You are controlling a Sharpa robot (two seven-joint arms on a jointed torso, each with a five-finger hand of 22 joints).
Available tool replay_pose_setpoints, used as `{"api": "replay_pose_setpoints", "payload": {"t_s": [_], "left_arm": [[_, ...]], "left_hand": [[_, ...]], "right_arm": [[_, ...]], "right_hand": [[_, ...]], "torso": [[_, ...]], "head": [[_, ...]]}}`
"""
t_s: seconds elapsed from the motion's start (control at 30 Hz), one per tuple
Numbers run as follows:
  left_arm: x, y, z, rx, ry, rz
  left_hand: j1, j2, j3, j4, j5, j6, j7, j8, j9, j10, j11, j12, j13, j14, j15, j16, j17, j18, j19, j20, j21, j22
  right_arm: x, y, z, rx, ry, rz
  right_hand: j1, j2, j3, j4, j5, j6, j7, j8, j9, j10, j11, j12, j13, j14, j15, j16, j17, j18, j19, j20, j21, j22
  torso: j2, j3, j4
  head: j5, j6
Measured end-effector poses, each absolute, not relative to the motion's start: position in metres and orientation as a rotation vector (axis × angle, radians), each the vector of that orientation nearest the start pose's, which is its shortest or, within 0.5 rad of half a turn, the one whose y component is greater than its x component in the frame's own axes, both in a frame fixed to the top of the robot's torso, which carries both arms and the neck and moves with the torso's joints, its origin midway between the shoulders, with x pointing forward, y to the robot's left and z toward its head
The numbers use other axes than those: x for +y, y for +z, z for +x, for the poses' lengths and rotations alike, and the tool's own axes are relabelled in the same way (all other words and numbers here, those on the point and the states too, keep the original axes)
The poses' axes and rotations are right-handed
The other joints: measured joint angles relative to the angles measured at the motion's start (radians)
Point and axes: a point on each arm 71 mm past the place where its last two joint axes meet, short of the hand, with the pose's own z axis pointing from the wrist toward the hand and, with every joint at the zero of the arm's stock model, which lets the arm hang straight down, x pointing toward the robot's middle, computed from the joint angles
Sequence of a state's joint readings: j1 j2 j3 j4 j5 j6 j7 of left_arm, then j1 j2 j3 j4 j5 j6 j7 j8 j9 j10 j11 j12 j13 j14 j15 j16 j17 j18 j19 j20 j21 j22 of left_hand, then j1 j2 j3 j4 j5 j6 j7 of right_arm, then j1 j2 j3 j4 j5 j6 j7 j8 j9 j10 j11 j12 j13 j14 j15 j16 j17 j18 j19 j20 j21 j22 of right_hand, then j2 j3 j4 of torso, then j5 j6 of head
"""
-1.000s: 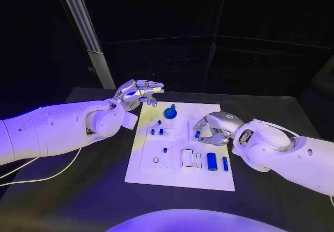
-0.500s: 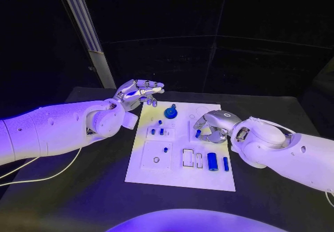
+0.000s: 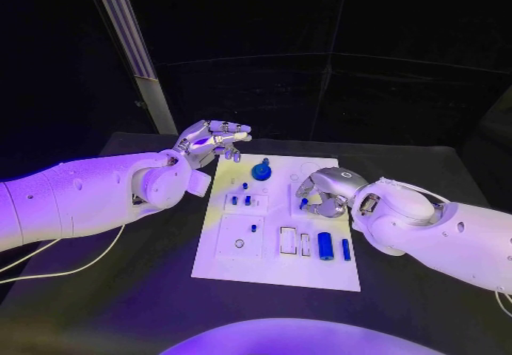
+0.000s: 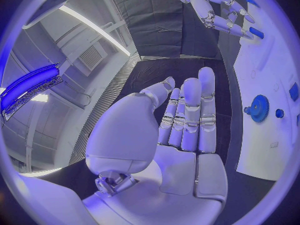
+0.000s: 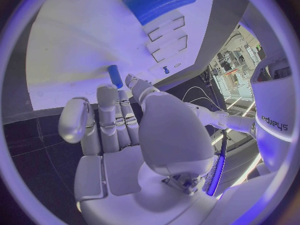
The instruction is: Assemble the parts on the task board
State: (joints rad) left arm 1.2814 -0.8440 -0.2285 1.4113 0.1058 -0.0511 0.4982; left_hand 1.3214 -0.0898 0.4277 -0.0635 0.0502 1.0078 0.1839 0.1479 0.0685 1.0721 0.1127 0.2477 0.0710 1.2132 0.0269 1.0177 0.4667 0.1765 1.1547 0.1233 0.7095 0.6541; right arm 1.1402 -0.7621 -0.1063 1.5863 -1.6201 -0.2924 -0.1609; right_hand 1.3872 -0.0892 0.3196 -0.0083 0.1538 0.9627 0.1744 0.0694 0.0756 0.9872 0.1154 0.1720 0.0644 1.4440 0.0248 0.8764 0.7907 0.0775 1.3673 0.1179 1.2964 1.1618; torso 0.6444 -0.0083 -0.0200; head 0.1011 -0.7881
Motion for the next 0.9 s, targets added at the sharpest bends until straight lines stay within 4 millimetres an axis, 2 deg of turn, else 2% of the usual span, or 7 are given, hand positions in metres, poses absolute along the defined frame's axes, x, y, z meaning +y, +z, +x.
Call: {"api": "replay_pose_setpoints", "payload": {"t_s": [0.27,0.3,0.57,0.73,0.9], "left_arm": [[0.2379,-0.2046,0.4953,1.477,-1.680,-1.120],[0.2379,-0.2046,0.4953,1.477,-1.680,-1.120],[0.2380,-0.2046,0.4951,1.478,-1.680,-1.120],[0.2381,-0.2046,0.4951,1.478,-1.680,-1.120],[0.2385,-0.2047,0.4954,1.478,-1.678,-1.121]], "left_hand": [[0.000,0.000,0.000,0.000,0.000,0.000,0.000,0.000,0.000,0.000,0.000,0.000,0.000,0.000,0.000,0.000,0.000,0.000,0.000,0.000,0.000,0.000],[0.000,0.000,0.000,0.000,0.000,0.000,0.000,0.000,0.000,0.000,0.000,0.000,0.000,0.000,0.000,0.000,0.000,0.000,0.000,0.000,0.000,0.000],[0.000,0.000,0.000,0.000,0.000,0.000,0.000,0.000,0.000,0.000,0.000,0.000,0.000,0.000,0.000,0.000,0.000,0.000,0.000,0.000,0.000,0.000],[0.000,0.000,0.000,0.000,0.000,0.000,0.000,0.000,0.000,0.000,0.000,0.000,0.000,0.000,0.000,0.000,0.000,0.000,0.000,0.000,-0.004,0.000],[0.000,0.000,0.000,0.000,0.000,0.000,0.000,0.000,0.000,0.000,0.000,0.000,0.000,0.000,0.000,0.000,0.000,0.000,0.000,0.000,-0.004,0.000]], "right_arm": [[-0.1375,-0.2330,0.4468,1.774,0.649,-0.392],[-0.1371,-0.2333,0.4468,1.778,0.647,-0.395],[-0.1373,-0.2348,0.4489,1.801,0.623,-0.411],[-0.1367,-0.2346,0.4493,1.797,0.620,-0.414],[-0.1369,-0.2347,0.4491,1.780,0.627,-0.409]], "right_hand": [[0.008,0.008,0.035,0.002,0.000,0.045,-0.013,0.011,0.006,0.052,-0.012,0.020,0.000,0.016,-0.009,0.039,0.024,0.000,0.030,-0.009,0.031,0.044],[0.008,0.008,0.041,0.001,0.000,0.048,-0.009,0.011,0.006,0.057,-0.013,0.020,0.000,0.016,-0.009,0.041,0.027,0.000,0.030,-0.009,0.031,0.049],[0.012,0.012,0.071,0.001,-0.005,0.075,-0.014,0.015,0.009,0.085,-0.021,0.025,-0.002,0.020,-0.012,0.064,0.043,0.000,0.049,-0.013,0.058,0.084],[0.031,0.031,0.126,-0.006,-0.055,0.096,-0.019,0.020,0.011,0.109,-0.027,0.027,-0.002,0.023,-0.016,0.078,0.055,0.000,0.055,-0.019,0.067,0.099],[0.044,0.038,0.190,-0.026,-0.084,0.113,-0.020,0.021,0.013,0.128,-0.021,0.032,-0.002,0.019,-0.020,0.093,0.064,0.000,0.064,-0.022,0.085,0.123]], "torso": [[0.000,0.0003,0.0000],[0.000,0.0004,0.0000],[-0.001,-0.0001,0.0000],[-0.001,-0.0001,0.0000],[-0.001,0.0000,0.0000]], "head": [[0.000,-0.002],[0.000,-0.003],[0.000,-0.004],[0.000,-0.004],[0.002,-0.001]]}}
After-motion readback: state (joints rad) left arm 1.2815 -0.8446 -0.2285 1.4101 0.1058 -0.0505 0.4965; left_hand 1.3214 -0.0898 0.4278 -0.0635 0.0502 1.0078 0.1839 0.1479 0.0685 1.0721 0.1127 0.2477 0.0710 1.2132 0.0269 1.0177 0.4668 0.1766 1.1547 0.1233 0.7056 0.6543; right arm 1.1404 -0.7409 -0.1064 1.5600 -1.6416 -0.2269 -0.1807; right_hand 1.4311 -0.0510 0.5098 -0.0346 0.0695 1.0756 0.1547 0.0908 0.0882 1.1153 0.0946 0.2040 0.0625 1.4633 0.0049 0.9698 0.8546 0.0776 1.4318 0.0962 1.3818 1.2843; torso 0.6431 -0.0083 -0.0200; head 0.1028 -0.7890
